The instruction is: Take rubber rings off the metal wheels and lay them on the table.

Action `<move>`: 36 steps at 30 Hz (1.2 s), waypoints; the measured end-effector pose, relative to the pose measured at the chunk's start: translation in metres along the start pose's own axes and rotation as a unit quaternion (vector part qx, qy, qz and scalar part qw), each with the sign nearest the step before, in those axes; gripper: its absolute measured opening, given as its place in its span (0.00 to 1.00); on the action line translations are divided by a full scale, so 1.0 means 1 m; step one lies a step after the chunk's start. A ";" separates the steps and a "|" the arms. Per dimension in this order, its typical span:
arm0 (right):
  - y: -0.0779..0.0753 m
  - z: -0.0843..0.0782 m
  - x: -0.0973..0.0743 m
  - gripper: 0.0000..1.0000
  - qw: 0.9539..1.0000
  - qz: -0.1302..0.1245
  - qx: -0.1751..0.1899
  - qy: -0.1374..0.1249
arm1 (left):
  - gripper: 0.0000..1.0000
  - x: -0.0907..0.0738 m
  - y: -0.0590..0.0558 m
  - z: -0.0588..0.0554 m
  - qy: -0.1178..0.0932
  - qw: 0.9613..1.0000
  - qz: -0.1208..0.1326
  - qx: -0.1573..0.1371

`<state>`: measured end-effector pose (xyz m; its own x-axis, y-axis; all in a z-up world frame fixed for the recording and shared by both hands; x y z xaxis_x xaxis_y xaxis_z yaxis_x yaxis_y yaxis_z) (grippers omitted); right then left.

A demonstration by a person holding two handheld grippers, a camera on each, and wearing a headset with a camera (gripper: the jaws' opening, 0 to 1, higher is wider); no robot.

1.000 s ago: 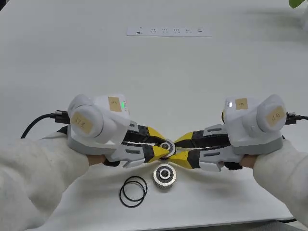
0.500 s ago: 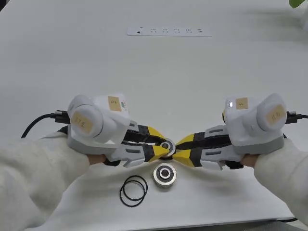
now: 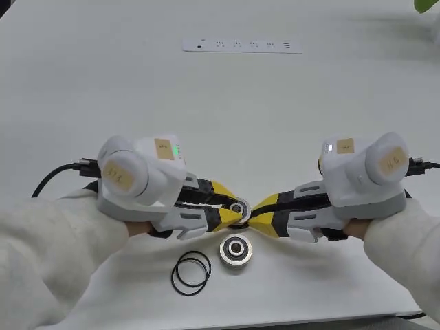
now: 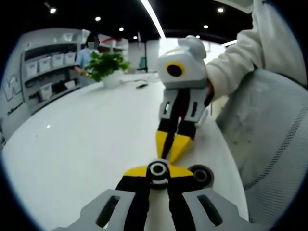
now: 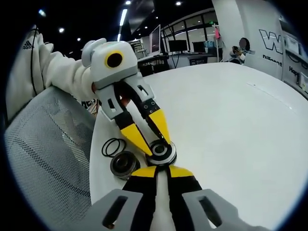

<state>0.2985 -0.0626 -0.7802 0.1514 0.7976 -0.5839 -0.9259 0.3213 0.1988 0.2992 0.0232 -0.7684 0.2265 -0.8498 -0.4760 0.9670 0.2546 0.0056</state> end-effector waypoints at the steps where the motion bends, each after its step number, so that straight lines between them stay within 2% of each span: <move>1: 0.000 0.000 0.000 0.04 1.000 0.000 0.002 0.000 | 0.15 0.000 0.000 0.000 0.000 1.000 0.000 0.000; 6: -0.001 0.000 -0.001 0.03 1.000 -0.001 0.007 0.000 | 0.15 0.000 0.000 0.000 -0.001 1.000 0.001 0.000; 10: -0.003 -0.001 -0.002 0.01 0.999 -0.001 0.040 -0.005 | 0.14 0.000 0.000 0.000 -0.001 1.000 0.002 0.001; 21: -0.005 -0.001 -0.003 0.00 0.997 -0.004 0.076 -0.013 | 0.14 0.000 0.001 0.000 -0.003 1.000 0.003 0.003; 26: -0.007 -0.001 -0.004 0.00 0.995 -0.005 0.098 -0.019 | 0.14 0.000 0.001 0.000 -0.004 1.000 0.004 0.003; 32: -0.008 -0.001 -0.006 0.00 0.990 -0.005 0.136 -0.029 | 0.14 0.000 0.001 0.000 -0.004 1.000 0.004 0.004; 36: -0.008 0.000 -0.007 0.00 0.988 -0.003 0.149 -0.035 | 0.14 0.000 0.001 -0.001 -0.005 1.000 0.004 0.004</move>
<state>0.3050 -0.0706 -0.7777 0.1900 0.8248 -0.5326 -0.7838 0.4541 0.4236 0.3001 0.0238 -0.7688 0.2349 -0.8529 -0.4663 0.9663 0.2570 0.0165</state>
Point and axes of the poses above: the centre of the closed fingertips' face, and the gripper's own axes: x roughly forward along the fingers, y roughly to its left, z roughly out of its top, the point moved 5 cm from there along -x, roughly backward along the fingers, and after that the axes turned 1 degree about x, right-handed, at the moved point
